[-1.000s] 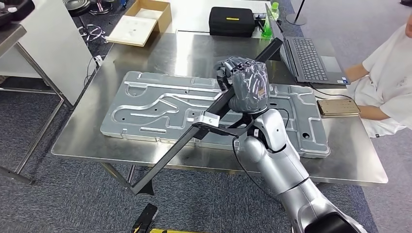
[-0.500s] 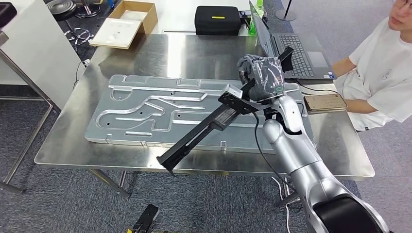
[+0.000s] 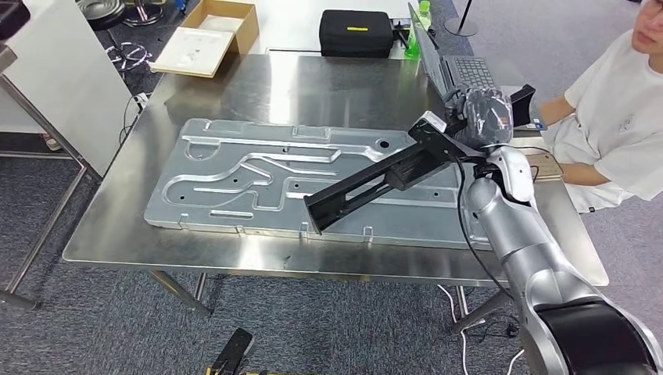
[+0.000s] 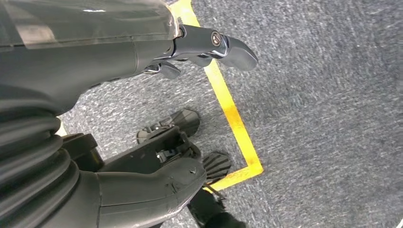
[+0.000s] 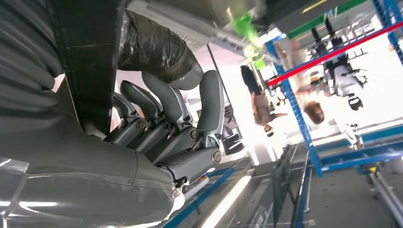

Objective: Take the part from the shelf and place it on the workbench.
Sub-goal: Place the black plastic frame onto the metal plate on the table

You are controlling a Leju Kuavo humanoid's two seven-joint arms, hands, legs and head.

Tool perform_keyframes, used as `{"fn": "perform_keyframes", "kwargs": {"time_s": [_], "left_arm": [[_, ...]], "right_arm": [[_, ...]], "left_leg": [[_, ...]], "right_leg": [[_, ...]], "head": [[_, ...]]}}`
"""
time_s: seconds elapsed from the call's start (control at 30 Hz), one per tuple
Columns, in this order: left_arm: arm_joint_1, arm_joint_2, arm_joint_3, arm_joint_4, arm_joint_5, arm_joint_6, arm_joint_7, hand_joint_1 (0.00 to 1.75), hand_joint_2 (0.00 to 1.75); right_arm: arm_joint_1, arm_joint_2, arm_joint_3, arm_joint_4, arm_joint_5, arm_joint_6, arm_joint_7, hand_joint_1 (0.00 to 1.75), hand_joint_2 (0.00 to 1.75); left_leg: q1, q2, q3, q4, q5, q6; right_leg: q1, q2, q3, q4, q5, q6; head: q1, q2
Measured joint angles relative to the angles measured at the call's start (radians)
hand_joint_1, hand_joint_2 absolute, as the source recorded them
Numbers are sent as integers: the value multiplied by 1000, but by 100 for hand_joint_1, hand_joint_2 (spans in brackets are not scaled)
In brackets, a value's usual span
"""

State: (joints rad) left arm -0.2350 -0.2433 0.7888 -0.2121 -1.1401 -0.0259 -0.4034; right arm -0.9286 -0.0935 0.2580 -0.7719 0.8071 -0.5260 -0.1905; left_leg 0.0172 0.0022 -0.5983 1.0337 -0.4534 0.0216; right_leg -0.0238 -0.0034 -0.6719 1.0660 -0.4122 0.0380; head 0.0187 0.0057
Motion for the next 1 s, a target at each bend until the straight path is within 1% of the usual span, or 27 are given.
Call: {"fn": "perform_keyframes", "kwargs": {"time_s": [0.03,0.07,0.1,0.13,0.17,0.2,0.27,0.3,0.33,0.37,0.4,0.43,0.47,0.5,0.53,0.57,0.63,0.67,0.7,0.77,0.8,0.83,0.87,0.9,0.93,0.97,1.0], "left_arm": [[-1,0,-1,0,1,0,0,0,175],[-1,0,-1,0,2,0,-1,0,175],[-1,0,-2,0,2,-1,-2,0,175],[-1,0,-4,0,3,-1,-3,0,175],[-1,0,-5,0,3,-1,-5,0,175],[-1,0,-7,0,3,0,-6,0,175],[1,0,-8,0,3,0,-8,0,175],[2,0,-9,0,3,0,-8,0,175],[3,1,-10,0,3,2,-8,0,175],[3,1,-11,0,4,3,-8,0,175],[2,1,-12,0,4,4,-8,0,175],[1,1,-14,0,5,4,-8,0,175],[0,2,-15,0,6,4,-7,0,175],[-2,3,-15,0,6,4,-7,0,175],[-3,3,-15,0,6,4,-7,0,175],[-3,4,-16,0,6,4,-6,0,175],[-1,4,-16,0,6,4,-6,0,175],[-2,4,-16,0,6,4,-6,0,175],[-4,4,-17,0,6,4,-6,0,175],[-6,3,-17,0,6,4,-6,0,175],[-5,3,-17,0,5,5,-6,0,175],[-4,3,-18,0,3,6,-5,0,175],[-2,3,-20,0,1,7,-4,0,175],[-2,3,-22,0,0,8,-3,0,175],[-2,3,-24,0,3,8,-3,0,175],[-2,4,-25,0,5,7,-3,0,175],[-2,4,-25,0,8,7,-3,0,175]], "right_arm": [[-3,-3,-4,9,-1,1,4,175,175],[-5,-5,-9,19,-3,2,10,175,175],[-6,-8,-15,28,-6,4,17,175,175],[-7,-10,-22,36,-9,5,22,175,175],[-10,-12,-29,46,-13,6,25,175,175],[-14,-14,-35,55,-16,7,26,175,175],[-24,-18,-47,76,-20,9,27,175,175],[-26,-19,-52,87,-23,14,30,175,175],[-28,-20,-58,98,-27,24,38,175,175],[-31,-22,-64,109,-31,40,50,175,175],[-36,-24,-71,122,-35,61,65,175,175],[-45,-27,-78,136,-37,87,83,175,175],[-57,-31,-84,152,-39,114,98,175,175],[-69,-36,-89,169,-41,137,111,175,175],[-80,-41,-94,185,-43,155,121,175,175],[-89,-47,-98,199,-45,165,126,175,175],[-100,-55,-104,217,-46,170,131,175,175],[-105,-58,-107,224,-46,171,131,131,175],[-110,-61,-109,230,-47,171,131,87,175],[-117,-66,-112,244,-48,172,132,0,175],[-118,-68,-113,251,-48,175,134,0,175],[-118,-70,-113,259,-48,180,137,0,175],[-118,-71,-114,266,-48,185,140,0,175],[-119,-73,-115,273,-49,191,143,0,175],[-119,-74,-116,278,-50,196,144,0,175],[-121,-76,-118,282,-52,204,144,0,175],[-124,-78,-121,287,-55,219,141,0,175]], "left_leg": [[-2,1,-1,0,-1,-5],[-5,2,-1,0,-1,-9],[-4,2,0,-2,-2,-14],[-3,2,-1,3,-8,-19],[-2,2,-9,22,-22,-22],[-1,2,-27,62,-47,-25],[-1,2,-86,190,-109,-26],[-1,2,-114,248,-128,-26],[-1,2,-131,279,-131,-24],[-2,2,-130,273,-114,-21],[-4,1,-111,230,-83,-16],[-7,1,-81,163,-47,-8],[-11,1,-50,98,-22,0],[-13,1,-28,49,-6,5],[-16,1,-16,22,-1,9],[-17,0,-14,14,-3,10],[-15,0,-11,3,7,16],[-13,1,-8,-5,13,21],[-11,2,-5,-12,18,25],[-9,3,-4,-16,22,30],[-9,3,-4,-16,22,30],[-9,3,-4,-15,22,30],[-8,3,-4,-14,21,29],[-7,3,-4,-12,20,27],[-6,2,-4,-9,17,23],[-6,1,-5,-5,14,17],[-7,1,-7,-1,11,12]], "right_leg": [[3,0,8,-18,0,-5],[7,1,9,-20,-2,-12],[6,2,9,-20,-2,-19],[5,2,10,-22,-1,-26],[4,1,11,-23,-1,-34],[3,1,13,-25,0,-41],[7,2,13,-26,-1,-51],[9,3,13,-25,-2,-53],[12,6,13,-24,-2,-55],[14,8,13,-23,-2,-55],[16,11,13,-21,-2,-55],[17,13,13,-19,-2,-55],[20,14,12,-17,-3,-53],[21,15,11,-16,-3,-50],[22,15,9,-16,-2,-47],[21,14,9,-17,0,-41],[19,13,9,-19,2,-30],[18,13,4,-9,-7,-24],[17,12,-8,18,-25,-18],[11,11,-56,125,-83,-8],[8,10,-83,184,-105,-2],[4,9,-100,220,-114,3],[0,9,-101,223,-104,7],[-5,7,-83,188,-79,10],[-8,5,-50,125,-46,13],[-9,4,-17,63,-26,14],[-8,4,8,14,-12,10]], "head": [[0,0],[-1,0],[-1,0],[-1,0],[-1,0],[-1,0],[-1,0],[-1,0],[-1,0],[-1,0],[-1,0],[-1,0],[-1,0],[-1,0],[-1,0],[-1,0],[-1,0],[0,0],[0,0],[1,0],[0,0],[1,0],[0,0],[0,0],[0,0],[1,0],[0,0]]}}
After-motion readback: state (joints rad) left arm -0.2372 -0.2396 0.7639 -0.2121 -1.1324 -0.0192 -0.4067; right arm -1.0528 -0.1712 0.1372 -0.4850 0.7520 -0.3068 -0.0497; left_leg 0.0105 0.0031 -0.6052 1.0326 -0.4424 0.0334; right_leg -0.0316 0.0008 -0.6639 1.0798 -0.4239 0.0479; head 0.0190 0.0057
